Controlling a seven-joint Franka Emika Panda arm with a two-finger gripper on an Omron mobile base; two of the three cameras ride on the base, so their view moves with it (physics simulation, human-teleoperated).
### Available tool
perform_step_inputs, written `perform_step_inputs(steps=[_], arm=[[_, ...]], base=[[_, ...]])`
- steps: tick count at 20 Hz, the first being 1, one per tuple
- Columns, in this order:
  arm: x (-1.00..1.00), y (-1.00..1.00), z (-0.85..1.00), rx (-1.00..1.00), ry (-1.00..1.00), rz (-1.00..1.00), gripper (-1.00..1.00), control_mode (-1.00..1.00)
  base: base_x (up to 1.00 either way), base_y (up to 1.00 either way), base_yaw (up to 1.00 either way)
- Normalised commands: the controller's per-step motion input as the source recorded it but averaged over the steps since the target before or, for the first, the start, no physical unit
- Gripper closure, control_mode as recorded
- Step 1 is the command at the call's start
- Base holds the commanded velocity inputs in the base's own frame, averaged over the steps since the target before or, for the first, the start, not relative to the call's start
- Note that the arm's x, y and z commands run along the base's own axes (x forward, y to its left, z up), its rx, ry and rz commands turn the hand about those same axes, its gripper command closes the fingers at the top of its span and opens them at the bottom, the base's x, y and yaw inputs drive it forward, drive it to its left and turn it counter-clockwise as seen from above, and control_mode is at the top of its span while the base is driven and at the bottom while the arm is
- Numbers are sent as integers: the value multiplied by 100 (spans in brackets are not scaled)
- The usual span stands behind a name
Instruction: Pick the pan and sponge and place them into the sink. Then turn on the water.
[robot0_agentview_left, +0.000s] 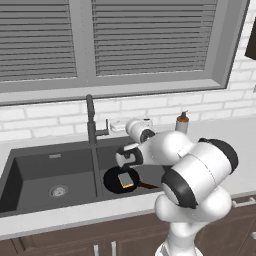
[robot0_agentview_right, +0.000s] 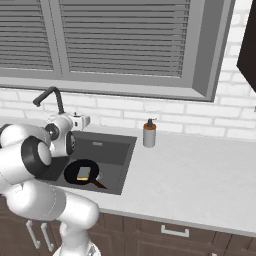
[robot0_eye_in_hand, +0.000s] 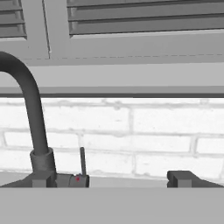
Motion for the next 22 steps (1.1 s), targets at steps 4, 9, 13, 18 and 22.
perform_step_inputs(steps=[4, 9, 13, 18, 22], arm=[[0, 20, -28, 0, 0, 0, -100, -100], [0, 7, -15, 0, 0, 0, -100, -100], [1, 3, -7, 0, 0, 0, -100, -100], [7, 2, -1, 0, 0, 0, -100, -100], [4, 1, 0, 0, 0, 0, -100, -100]], base=[[0, 0, 0], [0, 0, 0], [0, 0, 0], [0, 0, 0], [0, 0, 0]])
